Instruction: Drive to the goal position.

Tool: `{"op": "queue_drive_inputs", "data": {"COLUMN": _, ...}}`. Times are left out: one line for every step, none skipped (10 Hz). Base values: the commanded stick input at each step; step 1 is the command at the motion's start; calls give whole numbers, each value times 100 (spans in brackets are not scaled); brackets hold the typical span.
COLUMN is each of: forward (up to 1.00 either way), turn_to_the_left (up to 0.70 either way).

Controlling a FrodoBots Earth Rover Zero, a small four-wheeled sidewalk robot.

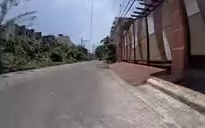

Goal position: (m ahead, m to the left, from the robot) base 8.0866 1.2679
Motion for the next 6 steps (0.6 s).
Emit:
{"op": "queue_drive_inputs", "data": {"forward": 100, "turn_to_the_left": 0}}
{"op": "queue_drive_inputs", "data": {"forward": 100, "turn_to_the_left": 0}}
{"op": "queue_drive_inputs", "data": {"forward": 100, "turn_to_the_left": 0}}
{"op": "queue_drive_inputs", "data": {"forward": 100, "turn_to_the_left": 0}}
{"op": "queue_drive_inputs", "data": {"forward": 100, "turn_to_the_left": 0}}
{"op": "queue_drive_inputs", "data": {"forward": 100, "turn_to_the_left": 0}}
